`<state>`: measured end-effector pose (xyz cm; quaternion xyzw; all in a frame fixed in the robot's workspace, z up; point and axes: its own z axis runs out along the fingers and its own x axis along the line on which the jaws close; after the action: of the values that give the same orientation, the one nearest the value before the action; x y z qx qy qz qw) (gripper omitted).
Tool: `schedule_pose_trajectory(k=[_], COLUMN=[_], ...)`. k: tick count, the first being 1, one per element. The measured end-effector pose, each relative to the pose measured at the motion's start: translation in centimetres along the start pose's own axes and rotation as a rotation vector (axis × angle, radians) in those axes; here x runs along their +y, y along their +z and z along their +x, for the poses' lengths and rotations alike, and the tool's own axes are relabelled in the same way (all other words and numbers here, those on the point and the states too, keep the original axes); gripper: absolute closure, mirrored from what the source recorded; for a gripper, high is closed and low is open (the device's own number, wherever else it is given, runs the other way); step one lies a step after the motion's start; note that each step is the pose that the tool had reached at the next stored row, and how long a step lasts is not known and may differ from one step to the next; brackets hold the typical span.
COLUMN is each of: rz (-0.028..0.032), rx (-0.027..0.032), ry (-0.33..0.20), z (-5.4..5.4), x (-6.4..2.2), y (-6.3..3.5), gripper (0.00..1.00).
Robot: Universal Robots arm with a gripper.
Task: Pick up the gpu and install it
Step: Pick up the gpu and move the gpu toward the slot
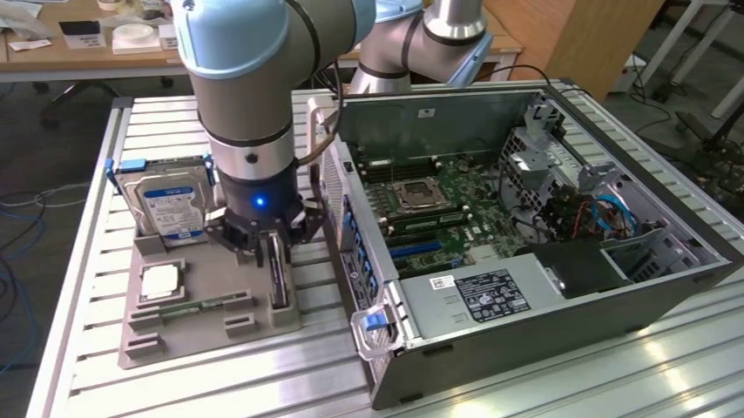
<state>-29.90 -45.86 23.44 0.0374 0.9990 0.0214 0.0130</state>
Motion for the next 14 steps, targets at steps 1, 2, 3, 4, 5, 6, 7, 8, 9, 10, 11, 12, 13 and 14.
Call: schedule_pose_trajectory(k=[1, 2, 3, 4, 5, 6, 7, 8, 9, 10, 11, 12, 13, 14], rz=[-0.0001, 0.0, 0.0001, 0.0001, 0.0001, -0.0001, -0.0001, -0.0001, -0.0001, 0.0, 0.0, 0.0, 0.0, 0.0], rx=[-0.0001, 0.0, 0.0001, 0.0001, 0.0001, -0.0001, 0.0, 0.0, -0.0001, -0.0001, 0.0, 0.0, 0.0, 0.0], ry=[0.0, 0.0, 0.0, 0.0, 0.0, 0.0, 0.0, 0.0, 0.0, 0.0, 0.0, 0.0, 0.0, 0.0], z=[0.0, 0.0, 0.01, 0.0, 0.0, -0.07, -0.15, -0.19, -0.19, -0.19, -0.19, -0.19, -0.19, -0.19], x=[0.0, -0.01, -0.01, -0.01, -0.01, 0.0, 0.01, 0.01, 0.01, 0.01, 0.01, 0.01, 0.01, 0.01], y=[0.09, 0.09, 0.09, 0.09, 0.09, 0.11, 0.11, 0.12, 0.12, 0.12, 0.12, 0.11, 0.11, 0.11], gripper=[0.58, 0.58, 0.58, 0.58, 0.58, 0.58, 0.58, 0.58, 0.58, 0.58, 0.58, 0.58, 0.58, 0.58])
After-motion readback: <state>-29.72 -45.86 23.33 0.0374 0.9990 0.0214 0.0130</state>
